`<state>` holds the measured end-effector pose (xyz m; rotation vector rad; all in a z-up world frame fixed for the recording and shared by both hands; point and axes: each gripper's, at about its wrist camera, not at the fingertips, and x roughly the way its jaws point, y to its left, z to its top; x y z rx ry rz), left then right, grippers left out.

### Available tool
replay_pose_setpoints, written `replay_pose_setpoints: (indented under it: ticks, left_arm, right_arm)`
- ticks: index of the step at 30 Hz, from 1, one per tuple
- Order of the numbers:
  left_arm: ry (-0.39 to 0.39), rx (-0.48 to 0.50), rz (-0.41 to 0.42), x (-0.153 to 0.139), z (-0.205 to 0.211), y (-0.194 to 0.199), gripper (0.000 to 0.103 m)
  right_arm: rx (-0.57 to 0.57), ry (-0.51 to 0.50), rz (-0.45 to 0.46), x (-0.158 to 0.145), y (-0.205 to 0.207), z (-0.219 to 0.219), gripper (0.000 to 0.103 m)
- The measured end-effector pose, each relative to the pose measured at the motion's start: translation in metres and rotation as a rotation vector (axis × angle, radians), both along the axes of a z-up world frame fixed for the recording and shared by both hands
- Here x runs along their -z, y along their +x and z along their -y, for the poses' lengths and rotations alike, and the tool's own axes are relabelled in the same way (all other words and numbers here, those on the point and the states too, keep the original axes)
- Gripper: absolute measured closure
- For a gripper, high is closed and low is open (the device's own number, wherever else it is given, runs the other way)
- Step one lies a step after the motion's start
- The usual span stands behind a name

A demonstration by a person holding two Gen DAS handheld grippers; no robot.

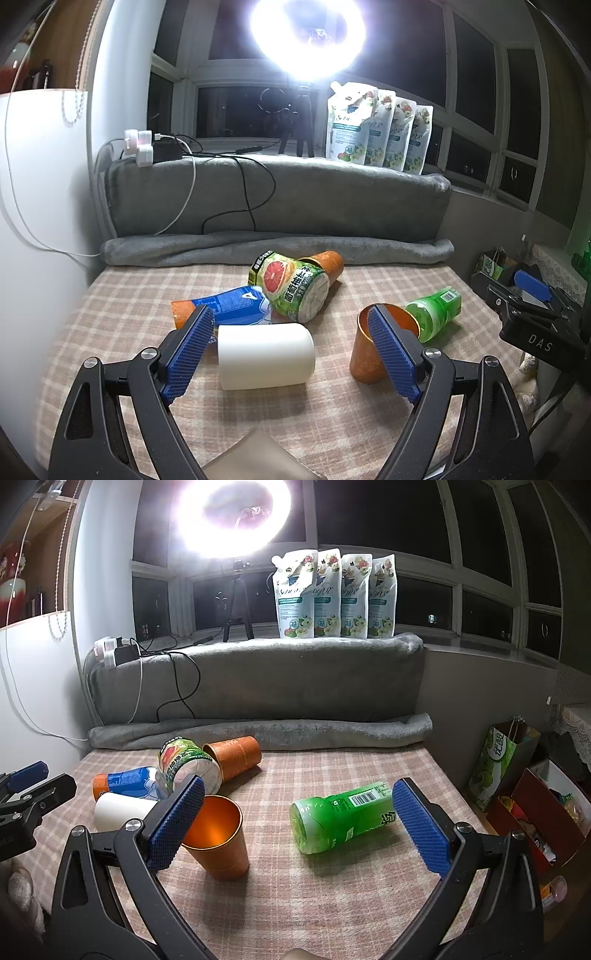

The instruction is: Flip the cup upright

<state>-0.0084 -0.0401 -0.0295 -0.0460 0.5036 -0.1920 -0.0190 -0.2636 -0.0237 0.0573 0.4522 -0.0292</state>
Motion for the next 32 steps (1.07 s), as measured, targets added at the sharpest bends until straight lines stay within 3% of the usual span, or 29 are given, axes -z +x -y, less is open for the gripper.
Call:
replay_pose_setpoints:
  ticks: [32]
  left_arm:
    - [0.004, -0.01, 0.007, -0.0032, -0.0036, 0.0029, 0.017]
  right_arm:
    - [-0.015, -0.006, -0.012, 0.0038, 0.0034, -0.0049, 0.0]
